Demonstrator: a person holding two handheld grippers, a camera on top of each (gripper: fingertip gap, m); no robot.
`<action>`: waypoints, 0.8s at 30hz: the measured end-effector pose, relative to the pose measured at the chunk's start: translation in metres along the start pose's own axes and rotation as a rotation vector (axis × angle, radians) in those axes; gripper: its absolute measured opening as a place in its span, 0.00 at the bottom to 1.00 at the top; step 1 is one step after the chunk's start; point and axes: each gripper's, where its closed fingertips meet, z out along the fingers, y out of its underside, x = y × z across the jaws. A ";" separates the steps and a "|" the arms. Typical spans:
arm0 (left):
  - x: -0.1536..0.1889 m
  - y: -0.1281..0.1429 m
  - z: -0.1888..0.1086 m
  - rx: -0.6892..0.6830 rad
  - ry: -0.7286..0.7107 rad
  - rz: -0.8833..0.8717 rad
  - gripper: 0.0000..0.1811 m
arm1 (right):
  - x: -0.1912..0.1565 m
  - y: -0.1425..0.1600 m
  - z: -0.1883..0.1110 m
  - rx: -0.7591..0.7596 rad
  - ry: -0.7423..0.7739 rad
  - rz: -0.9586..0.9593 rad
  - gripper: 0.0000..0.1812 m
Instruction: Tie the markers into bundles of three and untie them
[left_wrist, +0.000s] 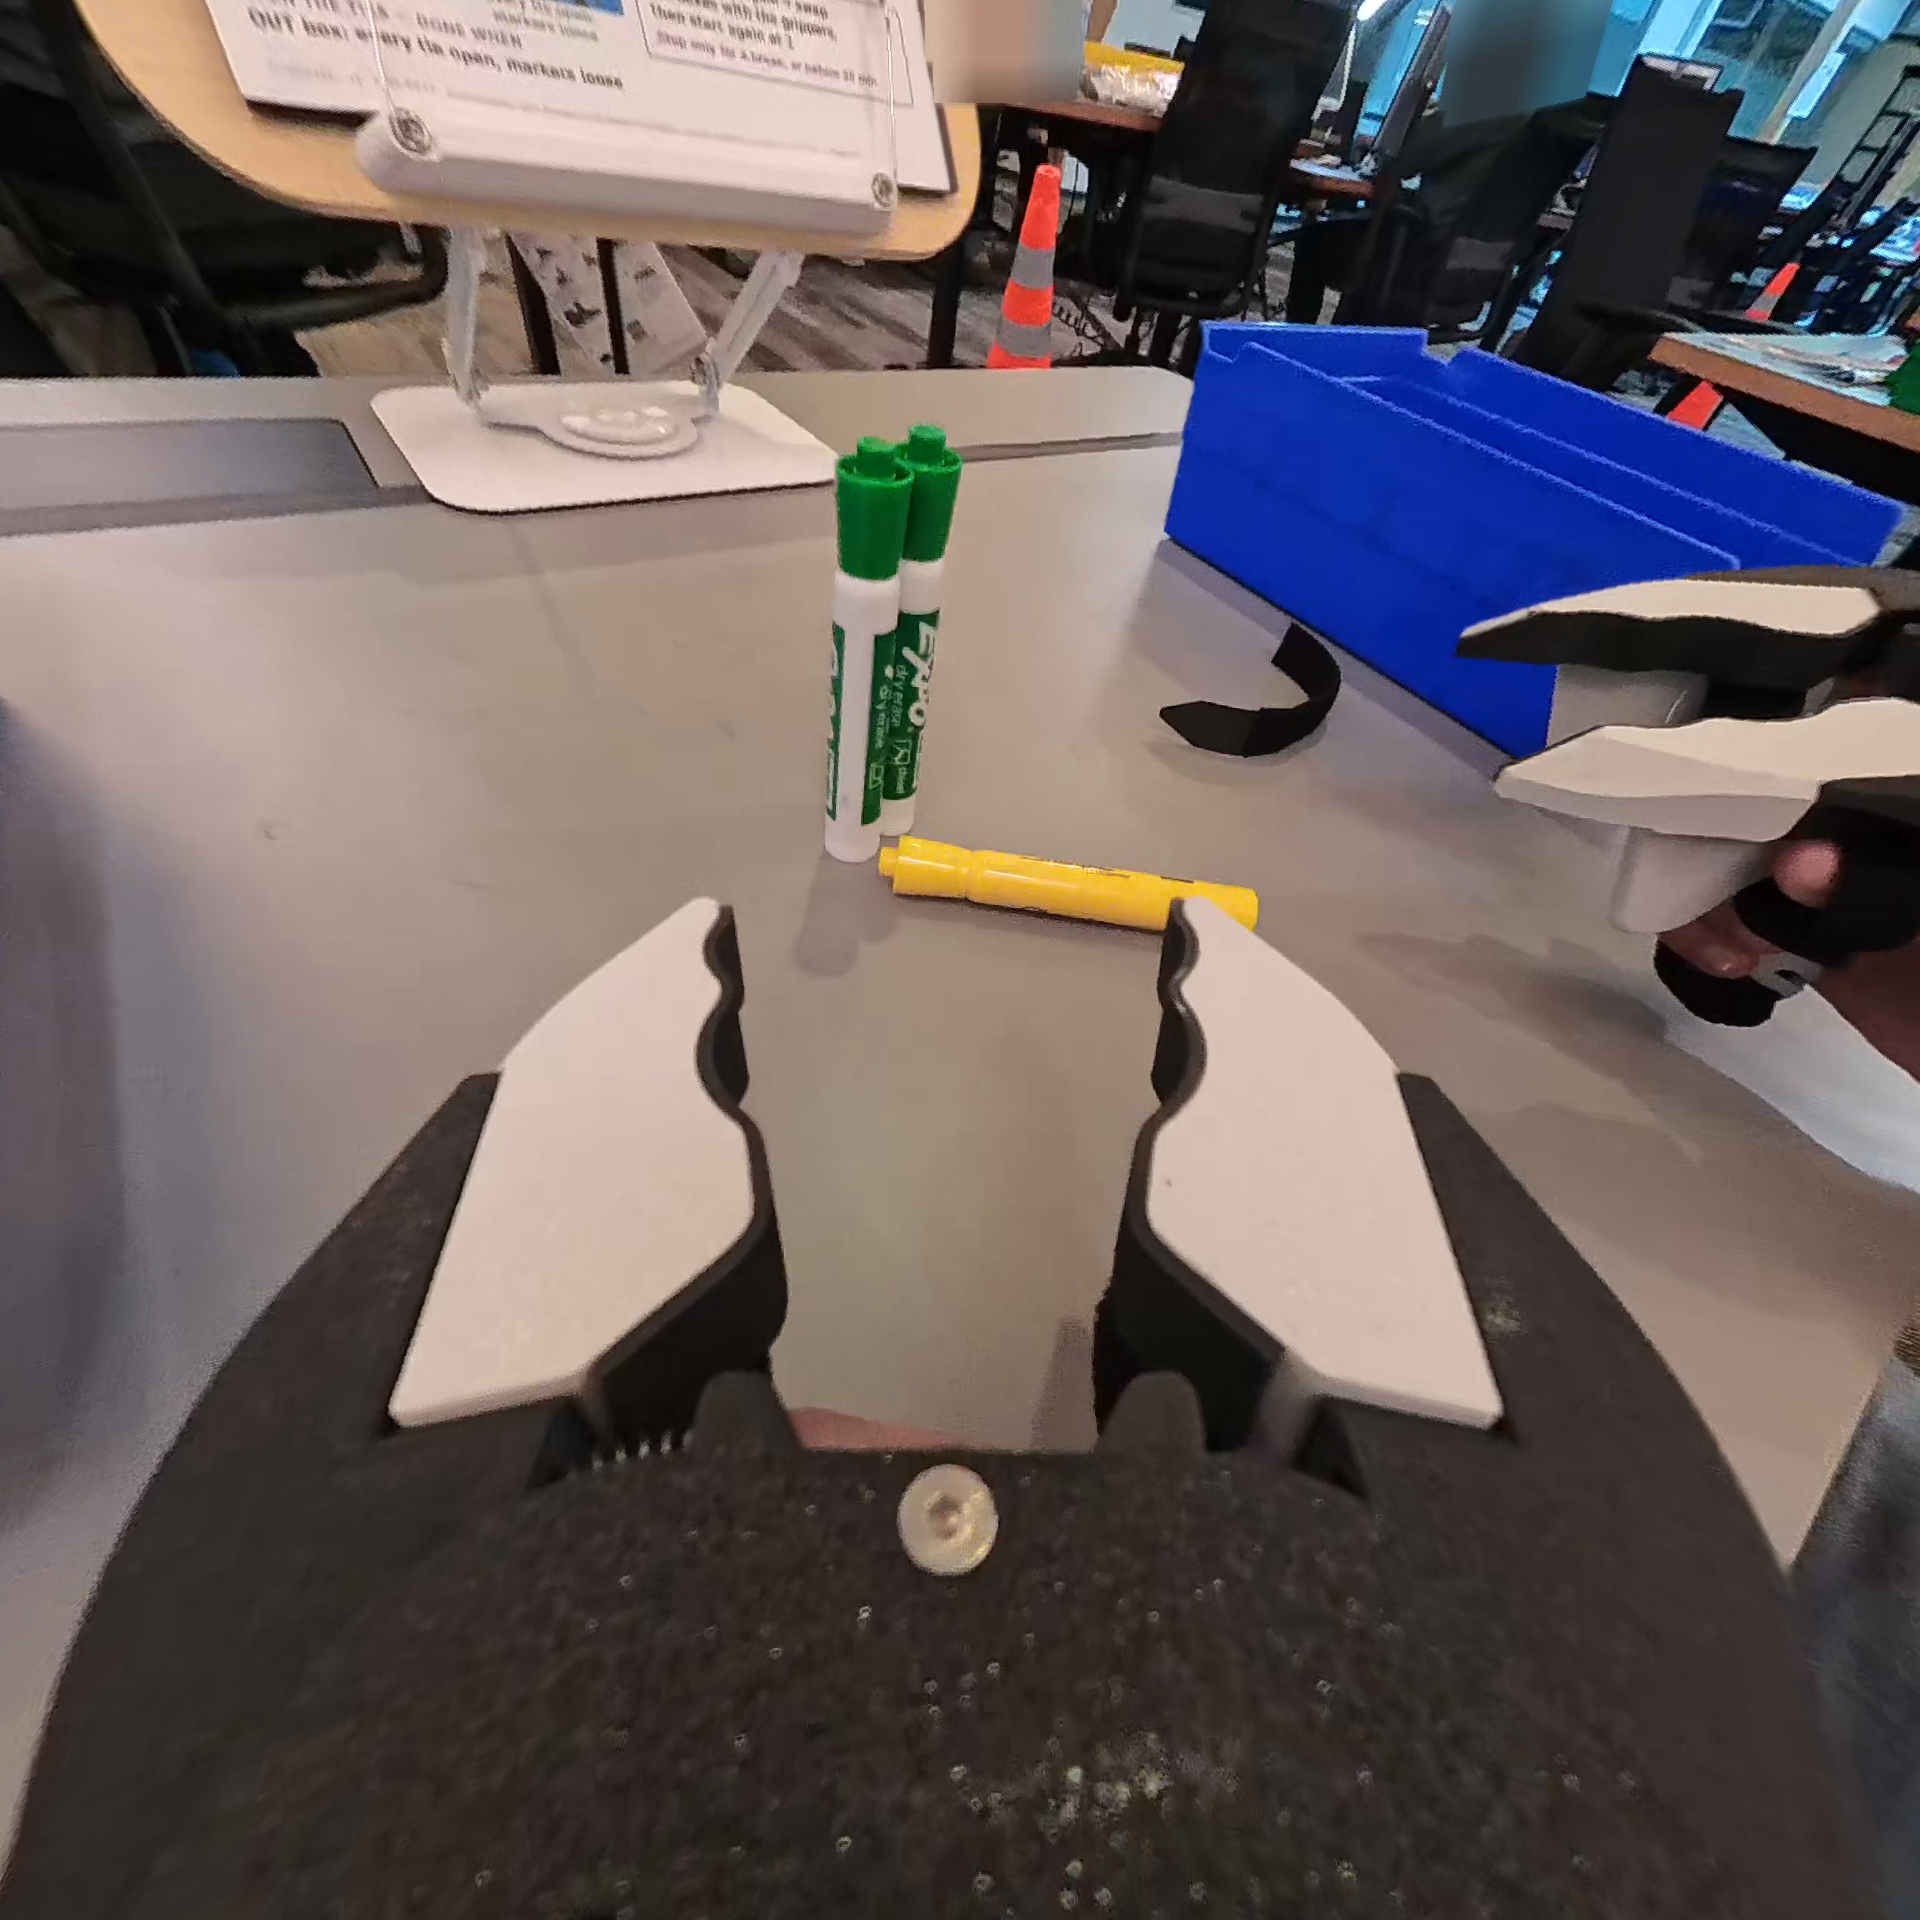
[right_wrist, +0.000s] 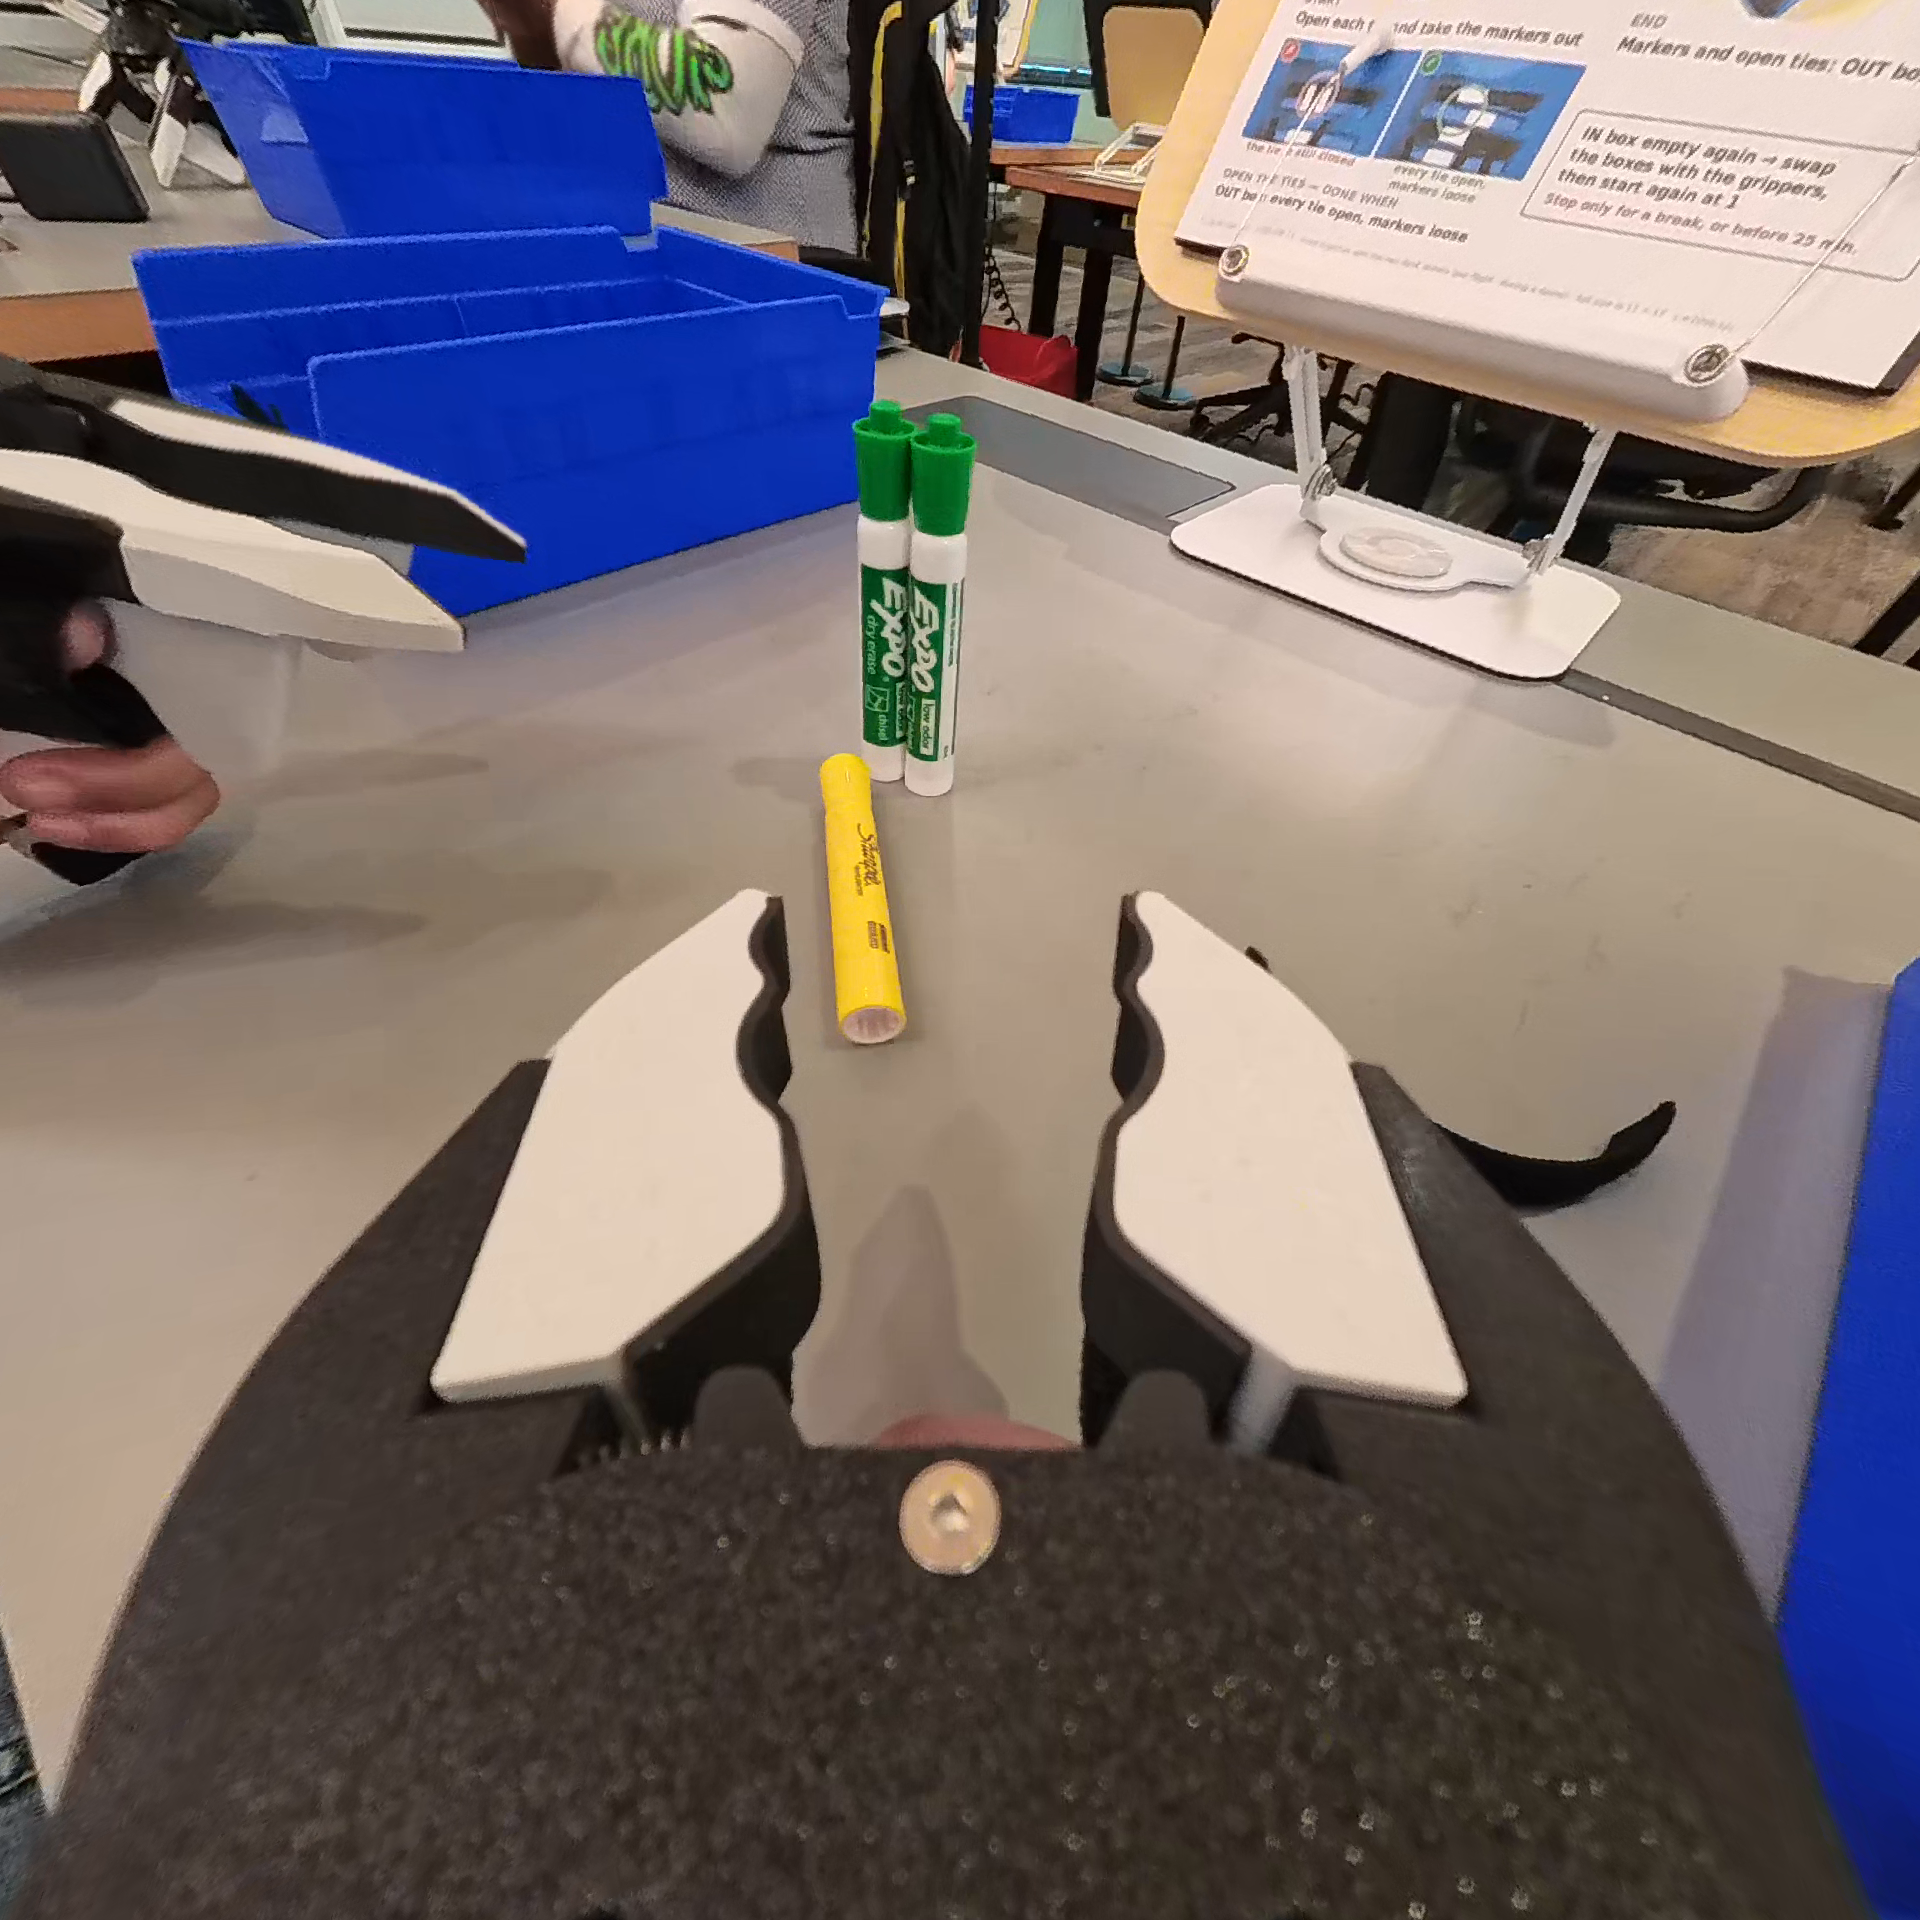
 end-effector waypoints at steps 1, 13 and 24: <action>-0.001 0.001 0.000 -0.007 0.006 -0.010 0.42 | 0.000 0.000 0.000 0.001 -0.003 0.004 0.33; -0.003 0.011 0.002 -0.069 0.009 -0.008 0.39 | -0.003 0.010 0.002 -0.064 -0.044 0.007 0.36; 0.000 0.018 0.005 -0.101 0.017 0.014 0.38 | 0.001 0.016 0.003 -0.094 -0.037 0.028 0.35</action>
